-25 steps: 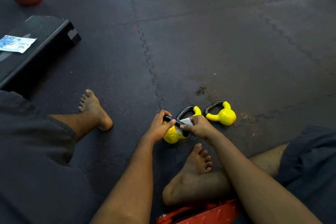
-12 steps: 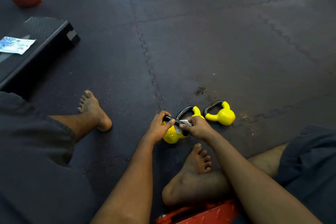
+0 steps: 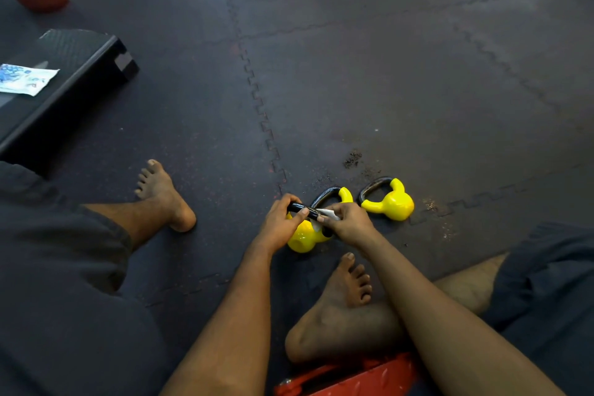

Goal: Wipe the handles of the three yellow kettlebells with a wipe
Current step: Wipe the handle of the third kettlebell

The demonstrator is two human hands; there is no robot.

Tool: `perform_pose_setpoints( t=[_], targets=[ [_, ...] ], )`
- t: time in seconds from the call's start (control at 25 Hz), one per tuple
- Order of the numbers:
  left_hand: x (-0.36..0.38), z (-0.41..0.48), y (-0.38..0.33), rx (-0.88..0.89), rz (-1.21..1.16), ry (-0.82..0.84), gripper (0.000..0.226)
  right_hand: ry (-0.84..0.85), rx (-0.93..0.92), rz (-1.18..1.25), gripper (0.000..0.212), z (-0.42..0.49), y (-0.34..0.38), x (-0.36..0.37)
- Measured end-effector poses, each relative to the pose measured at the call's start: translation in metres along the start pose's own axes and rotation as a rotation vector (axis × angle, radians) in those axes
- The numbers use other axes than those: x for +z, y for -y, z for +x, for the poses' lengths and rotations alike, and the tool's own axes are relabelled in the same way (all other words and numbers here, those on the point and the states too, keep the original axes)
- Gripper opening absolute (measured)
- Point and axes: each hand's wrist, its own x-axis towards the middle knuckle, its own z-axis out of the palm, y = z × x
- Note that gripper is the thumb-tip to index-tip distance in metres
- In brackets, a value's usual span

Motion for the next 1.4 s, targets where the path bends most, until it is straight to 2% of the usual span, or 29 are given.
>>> perform_pose_setpoints(
  t=[0.2, 0.32, 0.4, 0.48, 0.64, 0.68, 0.84, 0.92, 1.0, 1.08, 1.28, 1.4],
  targets=[
    [0.006, -0.002, -0.005, -0.014, 0.011, -0.090, 0.015, -0.468, 0.077, 0.055, 0.013, -0.010, 0.001, 0.024],
    [0.008, -0.006, -0.010, 0.002, -0.003, -0.060, 0.017, -0.574, 0.017, 0.016, 0.016, -0.019, 0.000, 0.036],
    [0.006, -0.007, -0.011, -0.015, -0.031, -0.055, 0.016, -0.542, -0.086, 0.070, 0.024, -0.024, 0.006, 0.040],
    [0.001, -0.008, -0.010, -0.040, -0.054, -0.065, 0.015, -0.506, -0.104, 0.101, 0.031, -0.025, 0.008, 0.043],
    [-0.002, -0.008, -0.010, -0.066, -0.047, -0.053, 0.015, -0.411, 0.117, -0.015, 0.049, -0.023, -0.001, 0.053],
    [-0.002, -0.009, -0.009, -0.061, -0.046, -0.057, 0.014, -0.391, 0.116, -0.038, 0.053, -0.025, -0.001, 0.055],
    [-0.006, -0.009, -0.004, -0.076, -0.063, -0.078, 0.013, -0.352, -0.139, -0.157, 0.065, -0.031, 0.004, 0.065],
    [-0.007, -0.008, -0.005, -0.079, -0.055, -0.071, 0.012, -0.306, -0.139, -0.218, 0.071, -0.034, 0.004, 0.068],
    [-0.004, -0.007, -0.006, -0.071, -0.039, -0.061, 0.011, -0.275, -0.054, -0.225, 0.077, -0.036, 0.001, 0.070],
    [-0.001, -0.006, -0.009, -0.064, -0.031, -0.052, 0.010, -0.264, -0.008, -0.219, 0.078, -0.039, 0.000, 0.070],
    [-0.006, -0.008, -0.007, -0.090, -0.049, -0.067, 0.014, -0.254, -0.169, -0.270, 0.077, -0.037, 0.001, 0.077],
    [-0.004, -0.008, -0.010, -0.074, -0.038, -0.056, 0.010, -0.279, -0.051, -0.172, 0.080, -0.036, -0.002, 0.074]
  ],
)
